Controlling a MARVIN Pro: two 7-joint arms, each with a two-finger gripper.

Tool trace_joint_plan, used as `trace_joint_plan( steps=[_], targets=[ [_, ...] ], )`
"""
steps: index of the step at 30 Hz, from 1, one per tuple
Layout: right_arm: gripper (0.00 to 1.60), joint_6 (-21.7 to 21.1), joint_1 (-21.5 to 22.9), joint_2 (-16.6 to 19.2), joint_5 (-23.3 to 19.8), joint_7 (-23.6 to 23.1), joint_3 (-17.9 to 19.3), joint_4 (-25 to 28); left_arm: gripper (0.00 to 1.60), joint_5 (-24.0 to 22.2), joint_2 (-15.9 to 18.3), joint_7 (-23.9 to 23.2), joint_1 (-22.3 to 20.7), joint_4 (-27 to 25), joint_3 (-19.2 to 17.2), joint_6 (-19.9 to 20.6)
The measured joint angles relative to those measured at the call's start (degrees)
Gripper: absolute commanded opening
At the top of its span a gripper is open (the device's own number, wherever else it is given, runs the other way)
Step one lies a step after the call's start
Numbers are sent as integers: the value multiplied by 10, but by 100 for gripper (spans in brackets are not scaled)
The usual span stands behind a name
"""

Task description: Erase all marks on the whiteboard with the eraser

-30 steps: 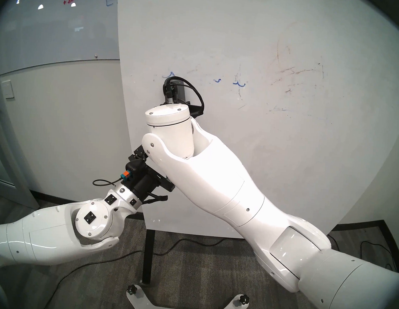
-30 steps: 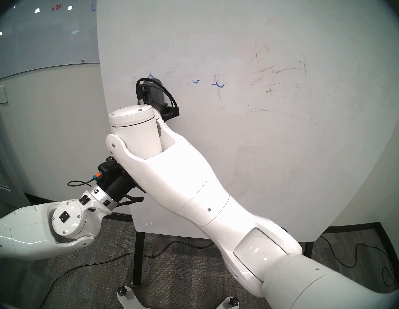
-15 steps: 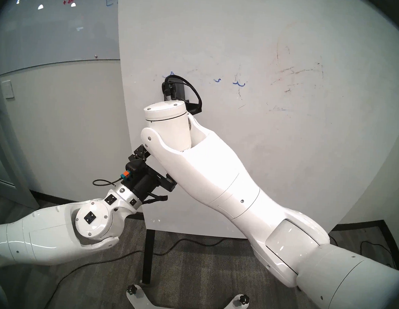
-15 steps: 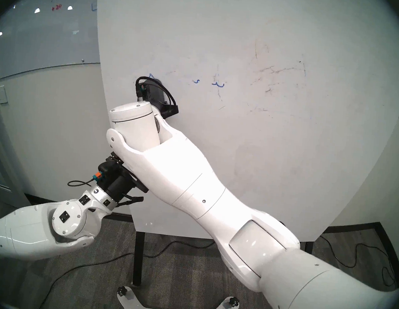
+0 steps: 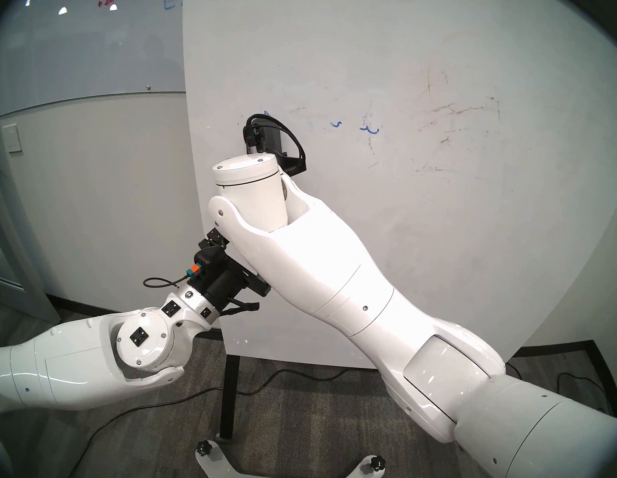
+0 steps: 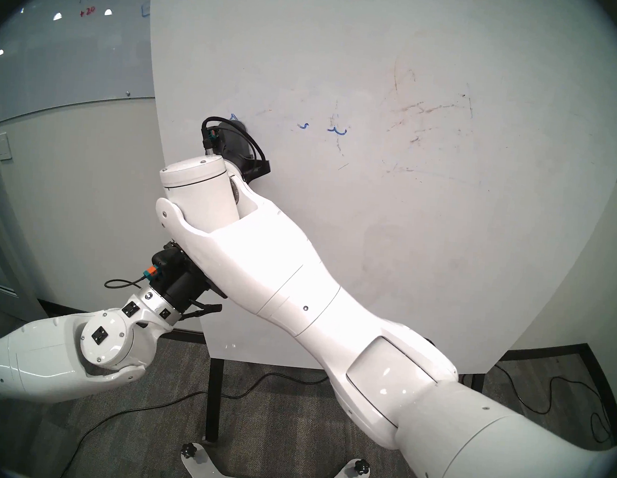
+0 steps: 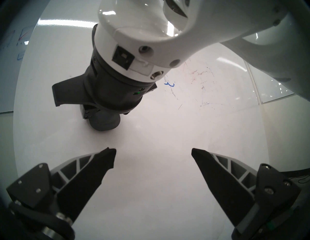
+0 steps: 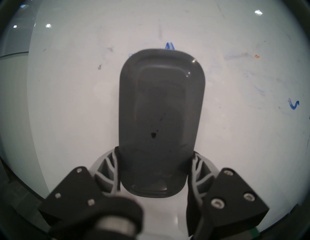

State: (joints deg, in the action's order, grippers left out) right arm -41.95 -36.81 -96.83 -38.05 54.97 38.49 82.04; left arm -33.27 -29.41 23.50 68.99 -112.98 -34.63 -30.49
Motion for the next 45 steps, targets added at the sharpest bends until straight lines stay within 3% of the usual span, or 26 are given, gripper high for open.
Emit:
trace_joint_plan(
  steps=[45],
  targets=[
    [0, -35, 51, -34, 0, -30, 12, -44, 160, 0, 0, 0, 0, 0, 0, 0]
  ],
)
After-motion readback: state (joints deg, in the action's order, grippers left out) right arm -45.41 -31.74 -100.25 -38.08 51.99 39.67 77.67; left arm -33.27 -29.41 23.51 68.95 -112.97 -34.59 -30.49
